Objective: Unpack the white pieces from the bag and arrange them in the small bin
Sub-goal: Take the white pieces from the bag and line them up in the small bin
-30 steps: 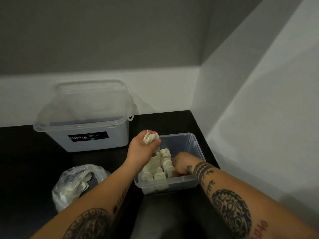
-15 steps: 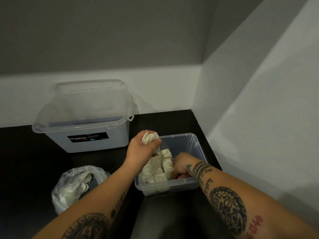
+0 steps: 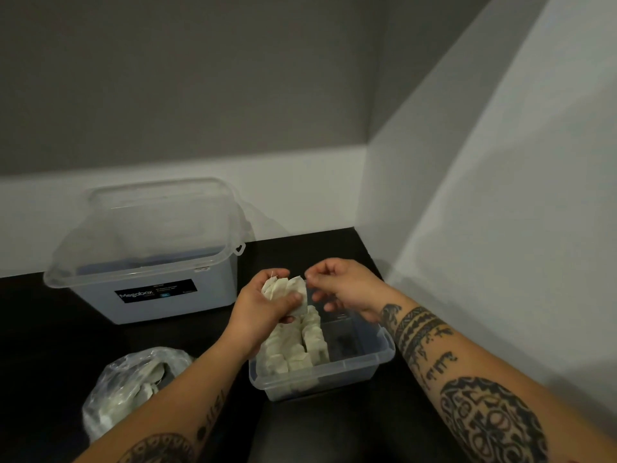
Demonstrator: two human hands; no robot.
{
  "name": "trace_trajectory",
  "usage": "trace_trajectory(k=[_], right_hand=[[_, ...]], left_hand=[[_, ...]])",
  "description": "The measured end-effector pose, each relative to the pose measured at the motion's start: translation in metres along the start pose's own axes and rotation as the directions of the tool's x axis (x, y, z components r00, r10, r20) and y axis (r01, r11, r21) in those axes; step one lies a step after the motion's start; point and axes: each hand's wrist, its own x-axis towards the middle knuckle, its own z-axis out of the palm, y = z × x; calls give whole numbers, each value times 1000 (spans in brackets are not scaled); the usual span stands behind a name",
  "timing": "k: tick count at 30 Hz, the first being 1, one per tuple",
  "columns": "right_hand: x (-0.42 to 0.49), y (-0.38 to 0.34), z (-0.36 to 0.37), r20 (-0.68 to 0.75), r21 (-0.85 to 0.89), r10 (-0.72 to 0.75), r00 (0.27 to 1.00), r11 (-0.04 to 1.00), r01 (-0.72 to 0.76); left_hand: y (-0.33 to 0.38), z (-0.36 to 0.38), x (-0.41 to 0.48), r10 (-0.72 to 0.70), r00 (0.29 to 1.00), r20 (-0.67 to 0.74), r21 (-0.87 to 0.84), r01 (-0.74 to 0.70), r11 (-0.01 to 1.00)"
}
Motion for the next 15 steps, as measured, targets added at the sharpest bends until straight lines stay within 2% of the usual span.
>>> trace_trajectory(k=[4, 10, 15], right_hand=[[-1, 2, 12, 39, -156, -59, 998, 986, 64], [5, 15, 9, -51, -204, -80, 996, 977, 68], [4, 30, 2, 18, -396, 75, 997, 916, -62]], left_hand=[[-2, 0, -2, 20, 999, 30, 21, -21, 1000], [-3, 2, -4, 55, 998, -35, 39, -53, 998], [-3, 2, -5, 53, 995, -82, 35, -51, 998]])
